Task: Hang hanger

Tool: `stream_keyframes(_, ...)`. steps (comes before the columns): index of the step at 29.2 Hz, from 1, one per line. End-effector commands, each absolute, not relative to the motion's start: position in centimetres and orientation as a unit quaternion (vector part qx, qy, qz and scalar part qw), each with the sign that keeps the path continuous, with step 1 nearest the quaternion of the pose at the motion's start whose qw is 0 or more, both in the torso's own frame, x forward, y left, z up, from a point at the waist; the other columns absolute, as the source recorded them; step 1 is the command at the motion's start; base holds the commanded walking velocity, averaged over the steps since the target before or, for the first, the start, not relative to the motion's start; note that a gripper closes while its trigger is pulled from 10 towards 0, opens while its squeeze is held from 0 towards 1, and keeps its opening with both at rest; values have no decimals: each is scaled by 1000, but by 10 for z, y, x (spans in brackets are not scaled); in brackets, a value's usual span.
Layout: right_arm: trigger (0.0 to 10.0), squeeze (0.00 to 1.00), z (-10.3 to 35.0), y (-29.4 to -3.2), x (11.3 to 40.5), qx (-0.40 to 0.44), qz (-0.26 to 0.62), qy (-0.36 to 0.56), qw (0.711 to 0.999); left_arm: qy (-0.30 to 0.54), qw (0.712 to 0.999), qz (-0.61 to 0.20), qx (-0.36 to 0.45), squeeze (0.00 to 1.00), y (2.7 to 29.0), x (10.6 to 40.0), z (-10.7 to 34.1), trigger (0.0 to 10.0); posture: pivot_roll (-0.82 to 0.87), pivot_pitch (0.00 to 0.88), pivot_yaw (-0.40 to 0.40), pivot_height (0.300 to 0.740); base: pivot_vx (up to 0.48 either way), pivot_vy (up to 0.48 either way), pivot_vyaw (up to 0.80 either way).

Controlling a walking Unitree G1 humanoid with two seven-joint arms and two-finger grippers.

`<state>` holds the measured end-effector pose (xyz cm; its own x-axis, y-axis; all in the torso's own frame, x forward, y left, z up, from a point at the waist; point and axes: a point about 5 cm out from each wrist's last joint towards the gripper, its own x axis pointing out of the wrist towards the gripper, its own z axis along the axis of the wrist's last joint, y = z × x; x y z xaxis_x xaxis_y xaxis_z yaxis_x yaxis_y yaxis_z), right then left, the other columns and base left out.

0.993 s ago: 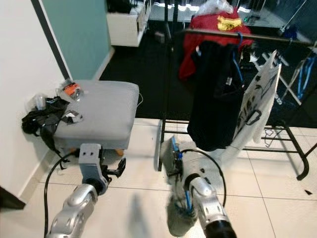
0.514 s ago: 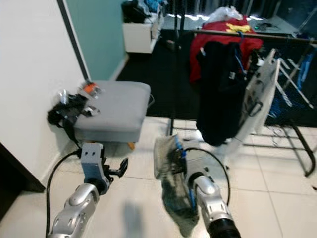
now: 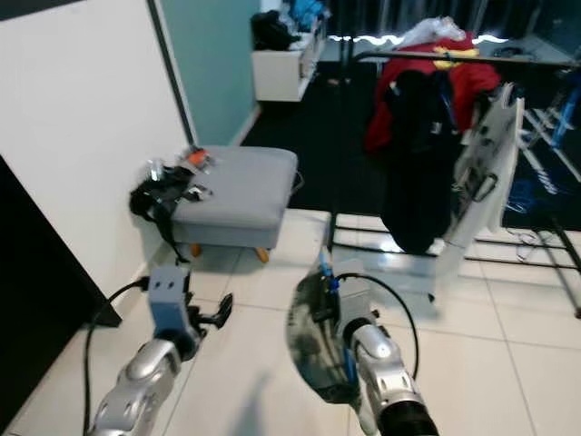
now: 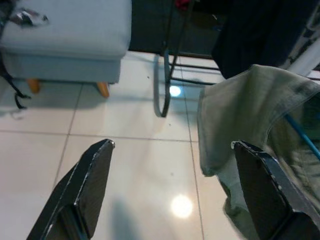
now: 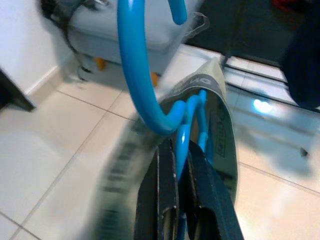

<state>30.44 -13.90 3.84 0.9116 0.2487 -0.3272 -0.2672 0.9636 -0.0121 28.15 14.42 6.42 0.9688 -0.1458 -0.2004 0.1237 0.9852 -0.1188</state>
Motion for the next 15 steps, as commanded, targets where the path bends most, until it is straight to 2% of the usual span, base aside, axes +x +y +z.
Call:
stream_keyframes(1,10000,0,43,-133,309,-17,133,151,979,123,989,-61,-48,0,151,281,58,10000,35,0,14,740,0,0,0)
stream_keyframes(15,10000,0,48,-131,317,-13,135,146,980,147,988,-54,-13,0,152,289,54,10000,23,0,9,740,0,0,0)
